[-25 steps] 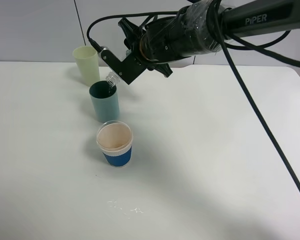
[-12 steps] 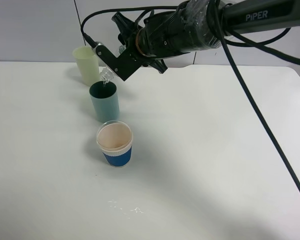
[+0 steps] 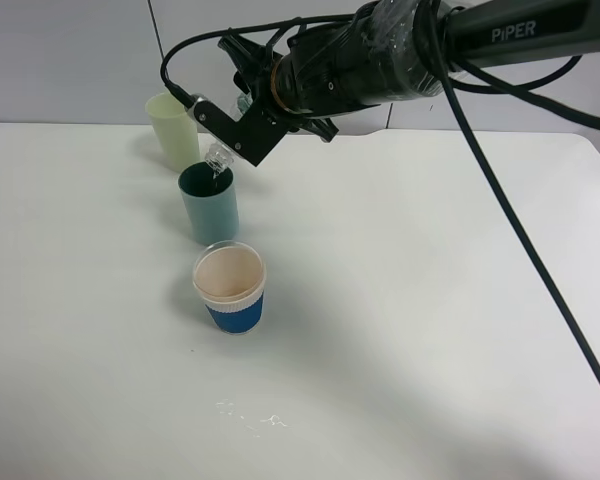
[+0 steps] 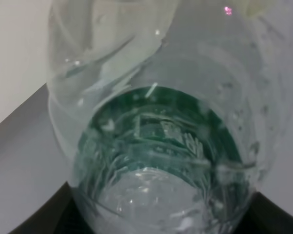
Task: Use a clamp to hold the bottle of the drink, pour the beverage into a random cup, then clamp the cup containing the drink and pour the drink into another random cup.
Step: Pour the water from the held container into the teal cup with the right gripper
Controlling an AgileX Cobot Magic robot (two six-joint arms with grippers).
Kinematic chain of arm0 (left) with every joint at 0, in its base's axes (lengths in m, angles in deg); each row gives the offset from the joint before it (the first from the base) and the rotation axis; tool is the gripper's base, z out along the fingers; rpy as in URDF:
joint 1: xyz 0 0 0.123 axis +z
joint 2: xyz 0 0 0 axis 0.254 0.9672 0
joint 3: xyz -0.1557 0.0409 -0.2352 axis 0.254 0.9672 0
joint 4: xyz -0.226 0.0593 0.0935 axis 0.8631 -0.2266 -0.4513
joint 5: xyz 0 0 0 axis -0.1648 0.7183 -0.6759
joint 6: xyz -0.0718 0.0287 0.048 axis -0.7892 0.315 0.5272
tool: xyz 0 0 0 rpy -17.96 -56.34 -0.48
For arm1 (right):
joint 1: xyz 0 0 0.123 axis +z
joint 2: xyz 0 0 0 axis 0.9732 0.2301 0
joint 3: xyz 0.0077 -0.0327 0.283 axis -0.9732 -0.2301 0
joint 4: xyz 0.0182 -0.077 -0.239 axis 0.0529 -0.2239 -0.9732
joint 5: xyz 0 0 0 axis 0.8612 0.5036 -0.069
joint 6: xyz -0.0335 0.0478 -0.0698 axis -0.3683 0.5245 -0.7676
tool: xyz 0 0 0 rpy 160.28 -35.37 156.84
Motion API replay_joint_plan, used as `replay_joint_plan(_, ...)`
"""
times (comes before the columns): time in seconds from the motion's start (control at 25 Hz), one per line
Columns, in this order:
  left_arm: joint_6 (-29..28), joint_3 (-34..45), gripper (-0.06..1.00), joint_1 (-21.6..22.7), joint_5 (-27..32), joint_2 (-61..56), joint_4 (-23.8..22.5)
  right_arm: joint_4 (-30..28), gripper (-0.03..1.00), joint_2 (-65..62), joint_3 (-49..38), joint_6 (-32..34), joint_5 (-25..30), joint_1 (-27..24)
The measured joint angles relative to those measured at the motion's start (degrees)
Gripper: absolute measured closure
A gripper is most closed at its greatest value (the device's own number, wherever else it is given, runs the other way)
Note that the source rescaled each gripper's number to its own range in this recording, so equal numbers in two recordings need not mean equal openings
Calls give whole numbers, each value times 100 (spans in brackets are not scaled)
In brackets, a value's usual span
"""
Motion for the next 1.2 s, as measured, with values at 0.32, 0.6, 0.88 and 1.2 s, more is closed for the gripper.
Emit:
replay_joint_plan(0.32,0,0,-6,0,0,0,0,-10,97,0,0,-261,0,0)
replay_joint_plan(0.6,0,0,-6,0,0,0,0,-31,97,0,0,-280,0,0)
replay_joint_plan(0.88,0,0,-6,0,0,0,0,-89,97,0,0,-280,0,0)
replay_joint_plan(1.2,0,0,-6,0,0,0,0,-141,97,0,0,-408,-1,0)
